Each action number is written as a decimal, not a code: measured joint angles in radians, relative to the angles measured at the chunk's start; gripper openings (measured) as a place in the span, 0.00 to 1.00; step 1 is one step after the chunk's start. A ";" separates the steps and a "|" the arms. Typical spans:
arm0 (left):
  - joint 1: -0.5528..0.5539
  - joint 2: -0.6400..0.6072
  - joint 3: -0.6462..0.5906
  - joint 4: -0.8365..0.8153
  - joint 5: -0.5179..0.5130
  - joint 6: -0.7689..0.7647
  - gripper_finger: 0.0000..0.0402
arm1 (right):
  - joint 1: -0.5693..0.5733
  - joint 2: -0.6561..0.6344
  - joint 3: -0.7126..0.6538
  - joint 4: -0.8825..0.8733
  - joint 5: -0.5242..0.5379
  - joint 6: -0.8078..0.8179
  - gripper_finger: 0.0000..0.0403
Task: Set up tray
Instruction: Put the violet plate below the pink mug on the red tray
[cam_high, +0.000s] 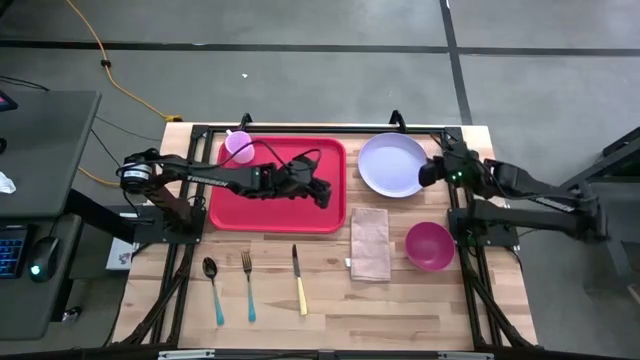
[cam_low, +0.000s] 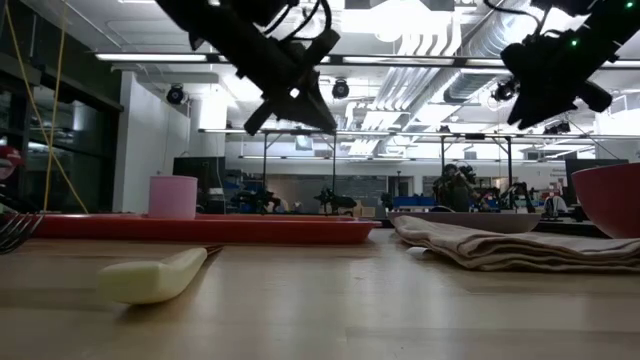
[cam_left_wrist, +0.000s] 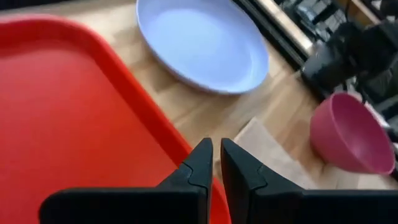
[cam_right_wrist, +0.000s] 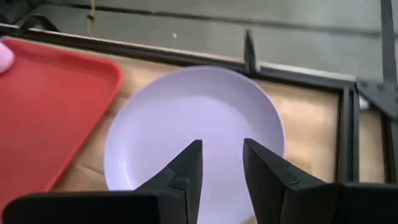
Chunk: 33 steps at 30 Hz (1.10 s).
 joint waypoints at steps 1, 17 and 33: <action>0.000 0.000 -0.011 0.018 0.014 0.000 0.16 | -0.025 0.001 0.000 -0.014 -0.025 0.004 0.23; 0.000 -0.001 -0.173 0.312 0.116 -0.019 0.16 | -0.317 0.120 0.000 -0.121 -0.272 0.013 0.24; 0.000 -0.001 -0.263 0.502 0.121 -0.027 0.16 | -0.439 0.305 0.000 -0.070 -0.362 -0.085 0.36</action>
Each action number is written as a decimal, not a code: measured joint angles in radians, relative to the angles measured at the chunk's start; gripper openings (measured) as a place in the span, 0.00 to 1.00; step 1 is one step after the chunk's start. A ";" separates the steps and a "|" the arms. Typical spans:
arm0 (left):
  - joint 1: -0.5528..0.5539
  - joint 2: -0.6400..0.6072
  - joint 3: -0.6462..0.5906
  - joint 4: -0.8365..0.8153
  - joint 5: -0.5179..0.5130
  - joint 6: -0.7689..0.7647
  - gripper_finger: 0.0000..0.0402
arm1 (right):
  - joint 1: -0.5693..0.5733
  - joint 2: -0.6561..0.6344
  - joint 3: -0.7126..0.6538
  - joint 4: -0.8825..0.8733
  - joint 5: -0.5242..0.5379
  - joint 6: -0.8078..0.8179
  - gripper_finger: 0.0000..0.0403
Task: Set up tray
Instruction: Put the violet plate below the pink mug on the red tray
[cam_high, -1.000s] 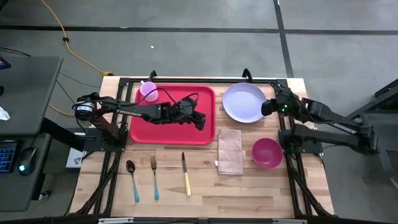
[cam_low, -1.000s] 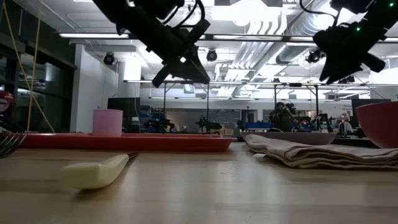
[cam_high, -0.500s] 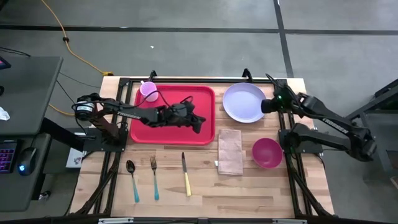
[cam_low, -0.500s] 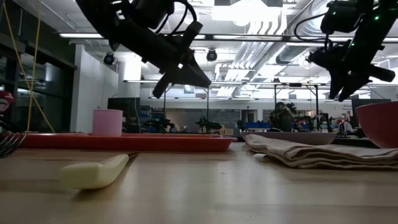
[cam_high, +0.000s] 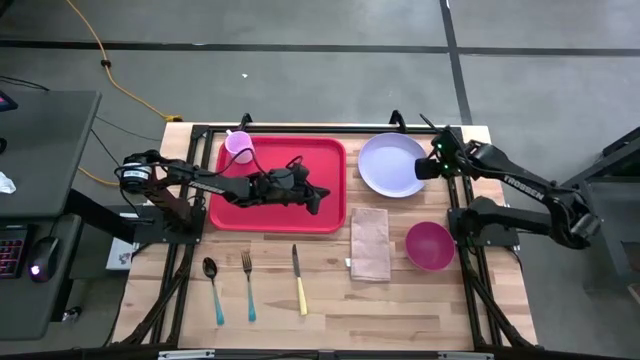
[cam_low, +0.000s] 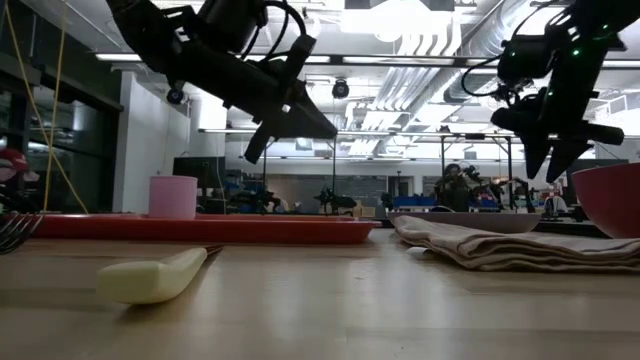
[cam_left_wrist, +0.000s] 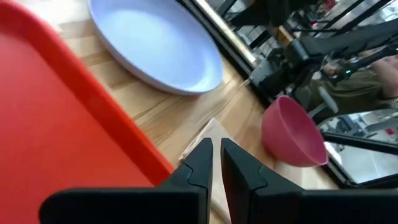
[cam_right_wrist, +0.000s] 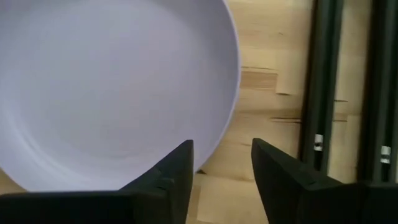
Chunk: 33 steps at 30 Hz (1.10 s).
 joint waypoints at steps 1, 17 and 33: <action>0.000 0.000 -0.005 0.013 0.002 0.000 0.16 | -0.004 0.011 0.000 0.011 -0.006 -0.004 0.37; 0.000 0.000 -0.011 0.042 0.062 0.001 0.16 | -0.074 0.188 -0.033 0.132 -0.027 -0.037 0.46; 0.001 0.000 -0.011 0.065 0.102 0.023 0.16 | -0.113 0.331 -0.037 0.236 -0.046 -0.064 0.43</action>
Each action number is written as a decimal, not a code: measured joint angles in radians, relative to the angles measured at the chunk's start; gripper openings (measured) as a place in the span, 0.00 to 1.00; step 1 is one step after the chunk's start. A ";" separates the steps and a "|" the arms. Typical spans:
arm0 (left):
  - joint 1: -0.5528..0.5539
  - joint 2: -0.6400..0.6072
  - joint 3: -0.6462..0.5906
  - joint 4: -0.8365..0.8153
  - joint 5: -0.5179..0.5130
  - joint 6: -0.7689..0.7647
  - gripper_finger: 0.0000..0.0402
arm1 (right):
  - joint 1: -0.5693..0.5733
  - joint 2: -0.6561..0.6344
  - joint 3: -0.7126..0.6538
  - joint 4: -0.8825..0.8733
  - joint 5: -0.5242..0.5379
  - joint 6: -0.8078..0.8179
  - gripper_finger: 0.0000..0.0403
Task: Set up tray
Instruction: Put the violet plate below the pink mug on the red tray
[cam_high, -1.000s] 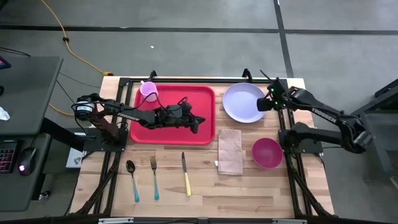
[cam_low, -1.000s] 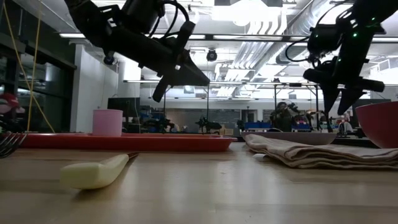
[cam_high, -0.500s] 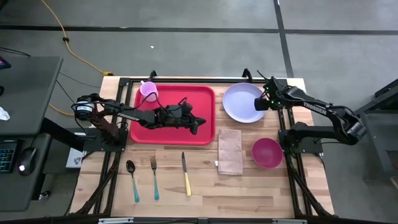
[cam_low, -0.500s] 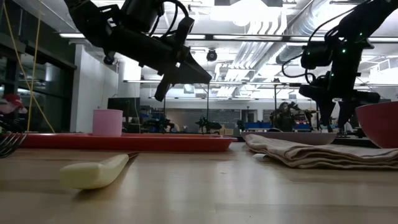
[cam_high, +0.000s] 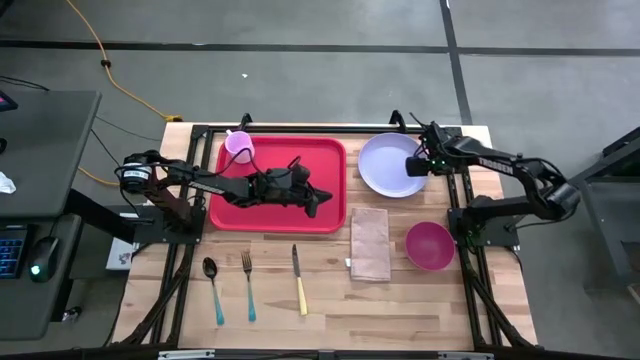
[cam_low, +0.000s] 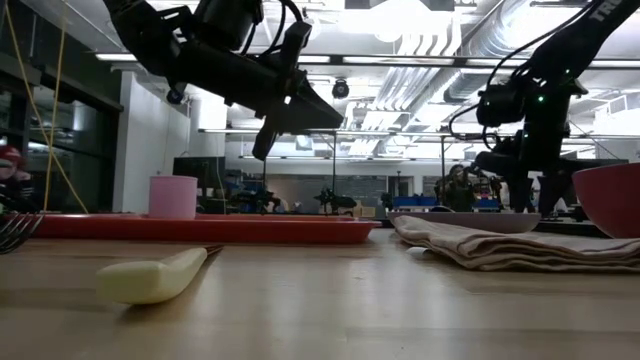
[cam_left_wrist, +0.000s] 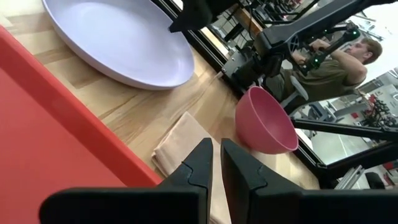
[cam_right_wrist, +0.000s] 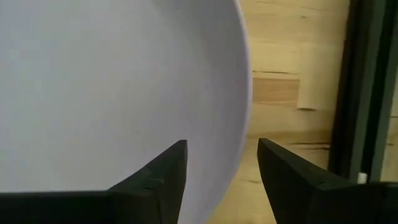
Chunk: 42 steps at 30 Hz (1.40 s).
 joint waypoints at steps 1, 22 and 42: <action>0.000 0.000 0.000 0.000 0.000 0.000 0.16 | 0.000 0.009 0.000 0.007 0.000 0.000 0.42; 0.000 0.000 0.000 -0.020 0.000 0.000 0.16 | 0.000 0.139 0.000 0.070 0.012 0.003 0.26; 0.000 0.000 0.000 -0.061 0.022 0.000 0.16 | 0.000 0.138 0.003 0.088 -0.001 0.013 0.01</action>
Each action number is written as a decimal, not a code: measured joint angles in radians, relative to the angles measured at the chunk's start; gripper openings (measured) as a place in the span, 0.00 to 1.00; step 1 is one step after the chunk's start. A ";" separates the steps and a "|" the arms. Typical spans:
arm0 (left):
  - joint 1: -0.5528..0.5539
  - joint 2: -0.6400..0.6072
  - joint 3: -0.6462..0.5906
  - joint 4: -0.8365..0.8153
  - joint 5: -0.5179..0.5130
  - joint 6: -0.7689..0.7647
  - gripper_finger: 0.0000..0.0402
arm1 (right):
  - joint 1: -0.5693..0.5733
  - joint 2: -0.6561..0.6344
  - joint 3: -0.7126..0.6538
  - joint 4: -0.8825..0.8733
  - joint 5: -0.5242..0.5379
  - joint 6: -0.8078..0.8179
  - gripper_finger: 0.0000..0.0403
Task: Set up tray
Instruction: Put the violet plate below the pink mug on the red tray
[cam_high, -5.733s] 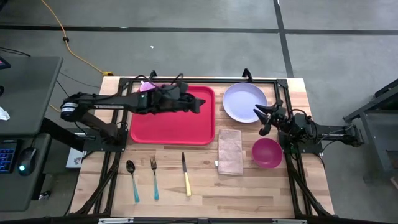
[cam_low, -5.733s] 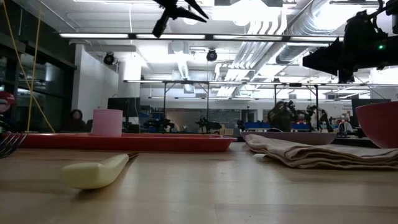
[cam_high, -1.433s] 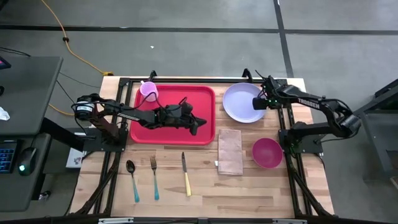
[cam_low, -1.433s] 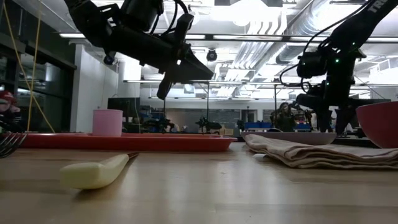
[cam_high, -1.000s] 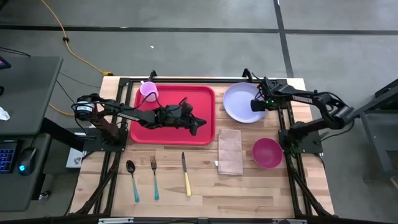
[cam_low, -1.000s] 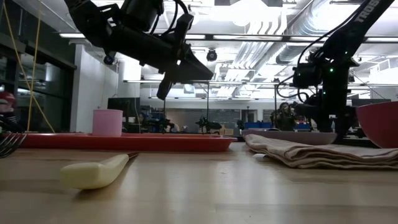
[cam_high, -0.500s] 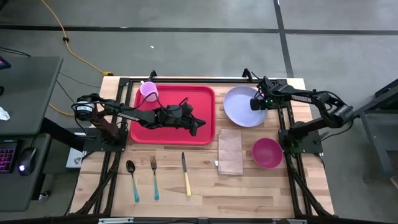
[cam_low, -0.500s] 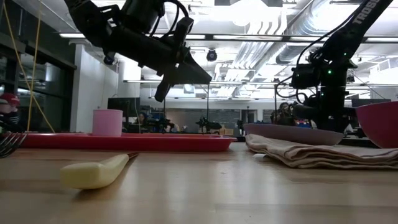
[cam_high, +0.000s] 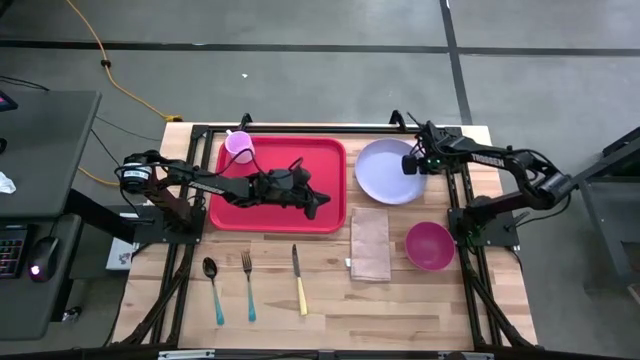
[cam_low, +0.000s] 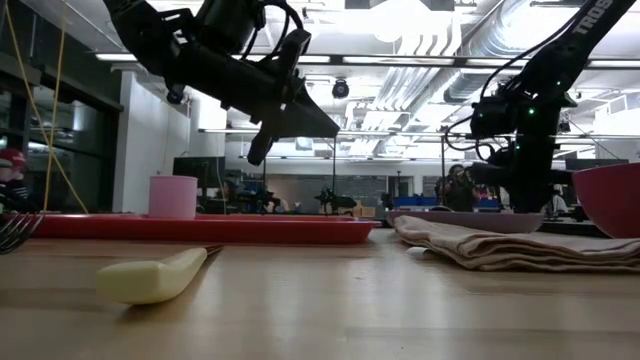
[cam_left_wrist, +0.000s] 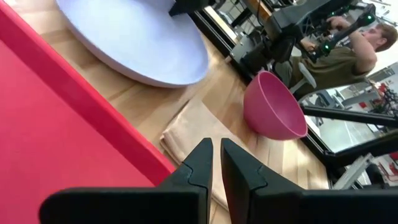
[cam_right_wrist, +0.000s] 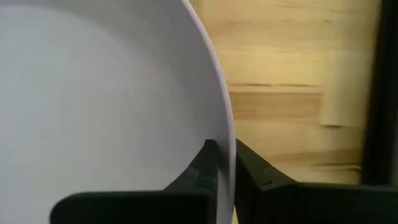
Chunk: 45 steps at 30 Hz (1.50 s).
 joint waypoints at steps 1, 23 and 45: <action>0.000 0.000 0.000 0.000 0.002 0.000 0.16 | 0.000 0.000 0.000 0.004 -0.006 0.000 0.01; 0.020 0.000 0.002 0.027 0.027 -0.028 0.16 | -0.001 -0.177 -0.004 -0.062 -0.058 0.007 0.00; 0.166 0.000 0.002 0.032 0.215 -0.162 0.17 | -0.001 -0.326 -0.004 -0.069 -0.140 0.050 0.00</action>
